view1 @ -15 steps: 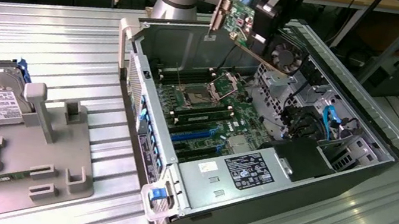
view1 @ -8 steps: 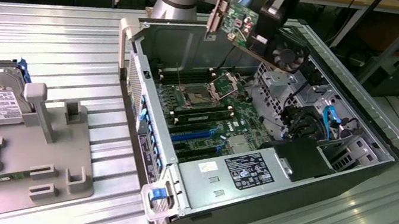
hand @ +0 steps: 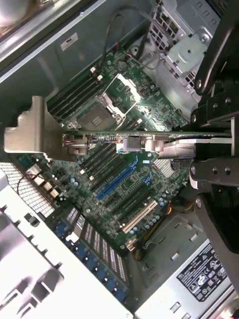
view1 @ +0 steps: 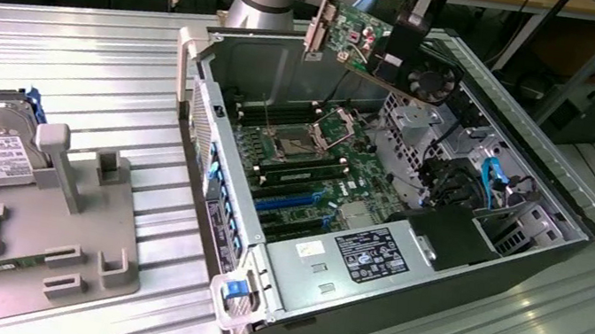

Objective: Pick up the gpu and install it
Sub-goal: 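Insert the gpu into the slot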

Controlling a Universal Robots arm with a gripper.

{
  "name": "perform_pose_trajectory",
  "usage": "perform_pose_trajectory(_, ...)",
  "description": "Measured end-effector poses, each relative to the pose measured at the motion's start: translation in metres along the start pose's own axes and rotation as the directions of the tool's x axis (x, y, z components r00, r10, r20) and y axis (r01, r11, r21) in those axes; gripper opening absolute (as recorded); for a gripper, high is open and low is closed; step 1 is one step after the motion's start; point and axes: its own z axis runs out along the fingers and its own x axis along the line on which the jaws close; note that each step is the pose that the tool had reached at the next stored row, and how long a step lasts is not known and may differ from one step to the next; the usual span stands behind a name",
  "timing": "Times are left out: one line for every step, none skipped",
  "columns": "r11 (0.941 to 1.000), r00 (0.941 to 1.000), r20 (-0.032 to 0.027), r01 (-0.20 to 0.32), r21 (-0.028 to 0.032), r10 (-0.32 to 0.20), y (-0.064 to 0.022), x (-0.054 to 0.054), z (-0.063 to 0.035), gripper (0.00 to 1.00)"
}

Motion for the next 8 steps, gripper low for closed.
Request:
perform_pose_trajectory(0.9999, 0.9999, 0.0004, 0.016, -0.0004, -0.016, 0.0000, 0.0000, 0.0000, 0.28)
perform_pose_trajectory(0.9995, 0.9995, 0.0007, 0.031, -0.0008, -0.031, 0.0000, 0.0000, 0.0000, 0.28)
perform_pose_trajectory(0.9989, 0.9989, 0.0011, 0.047, -0.0011, -0.047, 0.0000, 0.0000, 0.0000, 0.28)
perform_pose_trajectory(0.9980, 0.9980, 0.0015, 0.064, -0.0015, -0.064, 0.0000, 0.0000, 0.0000, 0.28)
perform_pose_trajectory(0.9969, 0.9969, 0.0019, 0.078, -0.0019, -0.078, 0.0000, 0.0000, 0.0000, 0.28)
perform_pose_trajectory(0.9957, 0.9957, 0.0023, 0.093, -0.0022, -0.093, 0.0000, 0.0000, 0.0000, 0.28)
perform_pose_trajectory(0.9941, 0.9941, 0.0026, 0.109, -0.0026, -0.108, 0.0000, 0.0000, 0.0000, 0.28)
perform_pose_trajectory(0.9914, 0.9914, 0.0032, 0.131, -0.0030, -0.131, 0.0000, 0.0000, 0.0000, 0.28)
